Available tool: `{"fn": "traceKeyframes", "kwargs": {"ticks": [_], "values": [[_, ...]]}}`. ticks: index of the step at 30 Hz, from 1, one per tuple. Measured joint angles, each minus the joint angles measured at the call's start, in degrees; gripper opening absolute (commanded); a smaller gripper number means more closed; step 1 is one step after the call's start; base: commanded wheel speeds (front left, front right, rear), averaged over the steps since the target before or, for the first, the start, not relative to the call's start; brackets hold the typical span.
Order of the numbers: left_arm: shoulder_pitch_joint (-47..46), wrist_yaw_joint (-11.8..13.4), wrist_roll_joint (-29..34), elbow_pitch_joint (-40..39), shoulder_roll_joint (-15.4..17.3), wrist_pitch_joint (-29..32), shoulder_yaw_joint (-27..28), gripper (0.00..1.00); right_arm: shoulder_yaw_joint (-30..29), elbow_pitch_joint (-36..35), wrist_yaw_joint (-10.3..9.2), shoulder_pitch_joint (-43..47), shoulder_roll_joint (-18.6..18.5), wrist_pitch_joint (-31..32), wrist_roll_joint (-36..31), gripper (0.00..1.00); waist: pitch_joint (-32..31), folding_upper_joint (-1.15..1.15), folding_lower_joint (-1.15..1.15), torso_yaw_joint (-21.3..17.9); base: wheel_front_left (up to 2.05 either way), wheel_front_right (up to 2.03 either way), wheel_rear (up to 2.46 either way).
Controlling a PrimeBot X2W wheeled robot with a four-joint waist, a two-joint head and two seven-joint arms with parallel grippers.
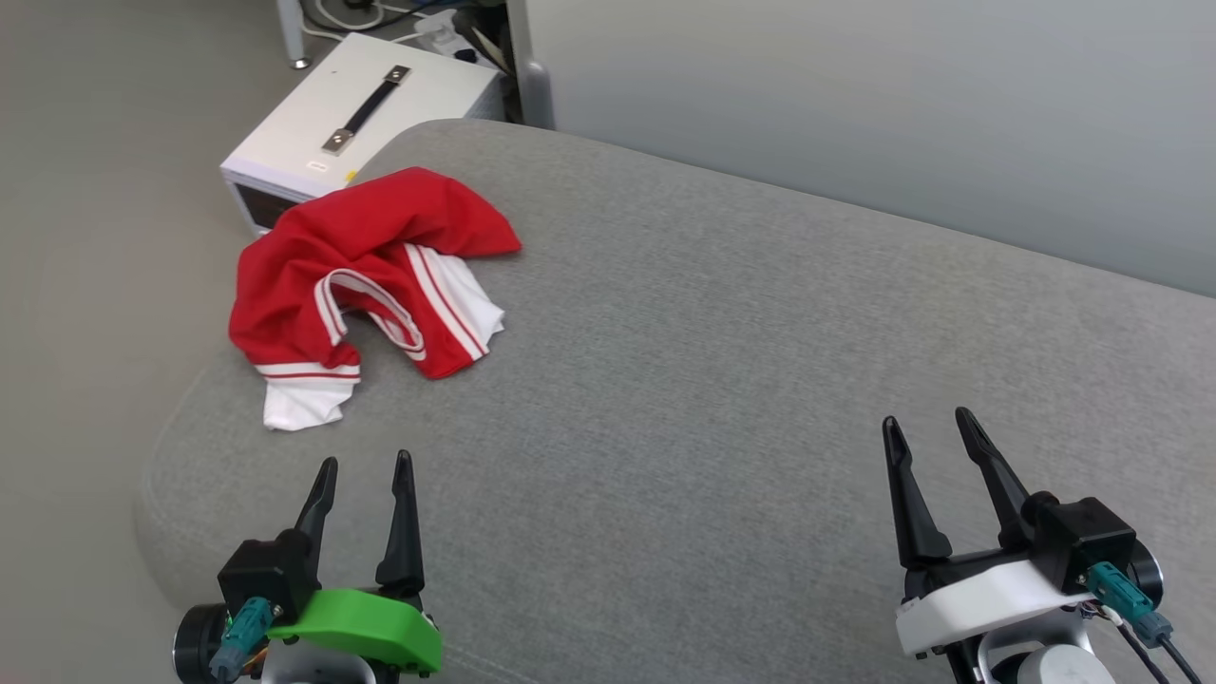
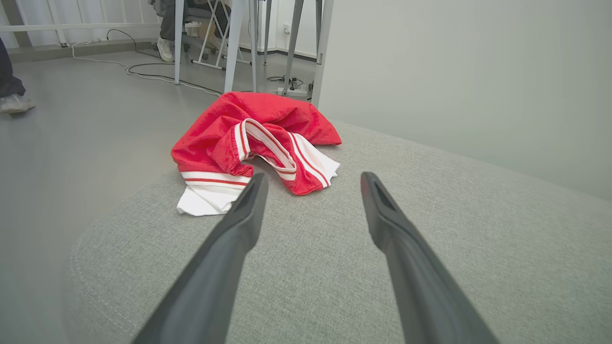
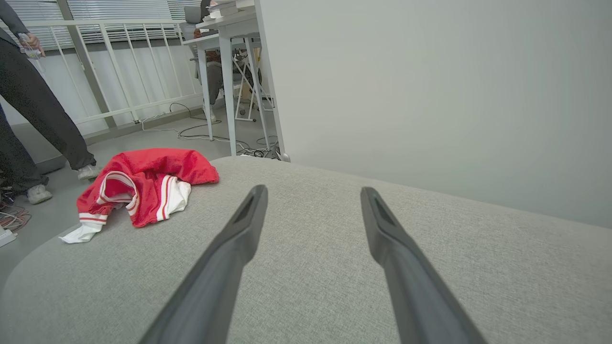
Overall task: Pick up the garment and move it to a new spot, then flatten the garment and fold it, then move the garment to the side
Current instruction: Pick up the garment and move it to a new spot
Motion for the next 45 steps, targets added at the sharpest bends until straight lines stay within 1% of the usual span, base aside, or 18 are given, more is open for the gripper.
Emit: {"fn": "traceKeyframes", "kwargs": {"ticks": [7,13,20,26,28,31,33,35,39,42,45], "values": [[0.0,-0.2,-0.4,0.3,0.0,-0.7,0.0,1.00,0.8,0.3,0.00,0.0,0.0,-0.6,0.7,1.00,0.0,0.00,0.00,3.5,0.00,0.00,0.00],[0.0,-0.2,-0.4,0.3,0.0,-0.7,-0.1,1.00,0.9,0.4,0.00,0.0,0.1,-0.6,0.9,1.00,-0.1,0.00,0.00,4.6,0.00,0.00,0.00],[0.0,-0.1,-0.5,-0.2,0.0,-0.7,0.1,1.00,1.1,0.4,0.00,0.0,0.1,-0.6,0.8,1.00,0.3,0.00,0.00,4.5,0.00,0.00,0.00],[-0.5,0.0,-1.3,0.2,0.0,-0.7,0.5,1.00,1.6,-0.6,0.00,-0.9,0.1,-0.6,-0.8,1.00,2.6,0.00,0.00,3.8,0.00,0.00,0.00],[-2.2,-0.5,-1.8,1.6,0.0,-0.7,1.2,1.00,1.5,-1.3,0.00,-1.7,0.0,-0.6,-1.9,1.00,3.9,0.00,0.00,3.5,0.00,0.00,0.00],[-8.3,-1.7,-2.8,4.7,0.3,-0.8,2.6,1.00,1.3,-2.6,0.00,-2.8,-0.9,-0.6,-2.7,1.00,6.3,0.00,0.00,2.9,0.00,0.00,0.00],[-12.8,-2.5,-2.9,8.3,1.8,0.1,2.1,1.00,1.2,-3.4,0.00,-3.6,-1.6,-0.7,-2.8,1.00,7.9,0.00,0.00,2.4,0.00,0.00,0.00],[-17.5,-3.1,-3.5,11.5,3.9,2.9,1.4,1.00,1.2,-4.3,0.00,-4.3,-2.5,-0.7,-3.0,1.00,9.6,0.00,0.00,2.0,0.00,0.00,0.00],[-28.4,-3.8,-4.6,15.5,9.9,8.7,0.3,1.00,1.6,-6.2,0.00,-6.1,-4.2,-0.7,-3.2,1.00,13.5,0.00,0.00,0.6,0.00,0.00,0.00],[-35.5,-4.0,-5.5,18.5,14.0,14.7,-1.0,1.00,1.5,-7.7,0.00,-7.4,-5.1,-0.7,-3.2,1.00,16.3,0.00,0.01,-0.5,0.00,0.00,0.00],[-41.2,-4.0,-8.7,22.1,17.6,22.9,-2.8,1.00,1.6,-9.2,0.00,-8.7,-5.9,-0.4,-3.2,1.00,19.4,0.00,0.01,-1.9,0.00,0.00,0.00]]}}
